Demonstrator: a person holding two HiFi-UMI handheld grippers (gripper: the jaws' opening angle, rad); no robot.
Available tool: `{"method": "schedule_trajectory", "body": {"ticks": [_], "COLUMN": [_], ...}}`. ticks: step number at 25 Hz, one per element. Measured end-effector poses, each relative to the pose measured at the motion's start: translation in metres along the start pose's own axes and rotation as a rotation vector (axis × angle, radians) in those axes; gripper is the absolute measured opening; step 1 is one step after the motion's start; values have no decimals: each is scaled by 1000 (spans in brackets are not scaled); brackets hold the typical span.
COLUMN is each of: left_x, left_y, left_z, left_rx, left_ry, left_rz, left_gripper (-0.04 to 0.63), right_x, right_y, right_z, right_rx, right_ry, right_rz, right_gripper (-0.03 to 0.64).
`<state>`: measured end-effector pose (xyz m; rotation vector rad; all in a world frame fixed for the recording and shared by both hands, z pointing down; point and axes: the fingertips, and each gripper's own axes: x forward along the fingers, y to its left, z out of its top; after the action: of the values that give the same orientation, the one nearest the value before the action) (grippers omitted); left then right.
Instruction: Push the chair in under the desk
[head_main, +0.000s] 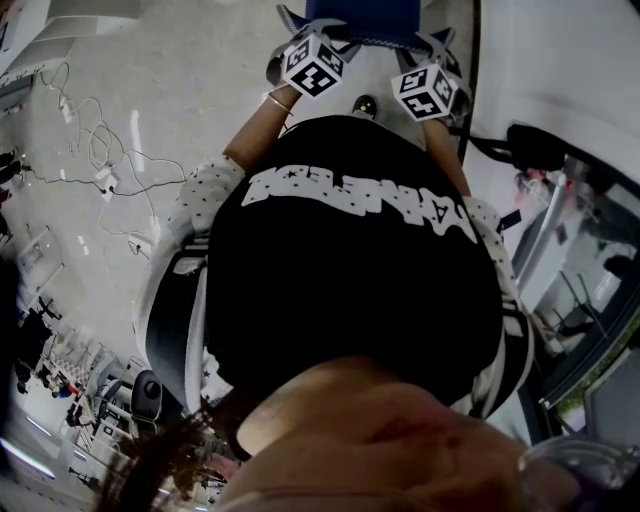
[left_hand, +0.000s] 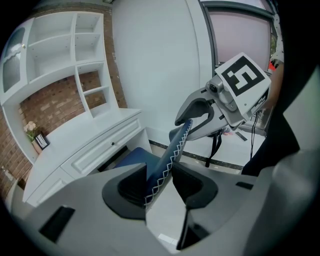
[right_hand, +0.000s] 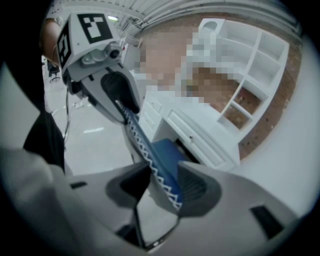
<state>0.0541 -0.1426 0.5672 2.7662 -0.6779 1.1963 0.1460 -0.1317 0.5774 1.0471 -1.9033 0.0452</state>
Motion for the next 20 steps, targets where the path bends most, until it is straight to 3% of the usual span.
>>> {"method": "schedule_trajectory", "body": {"ticks": [20], "left_x": [18], "left_y": [23], "left_z": [8], "left_rx": [-11], "left_ry": [10], "left_rz": [26], "left_gripper": [193], "right_x": [18], "right_y": [-24], "right_z": [8], "right_rx": [-33], "right_ry": [-48], "right_rz": [23], "right_gripper": [172]}}
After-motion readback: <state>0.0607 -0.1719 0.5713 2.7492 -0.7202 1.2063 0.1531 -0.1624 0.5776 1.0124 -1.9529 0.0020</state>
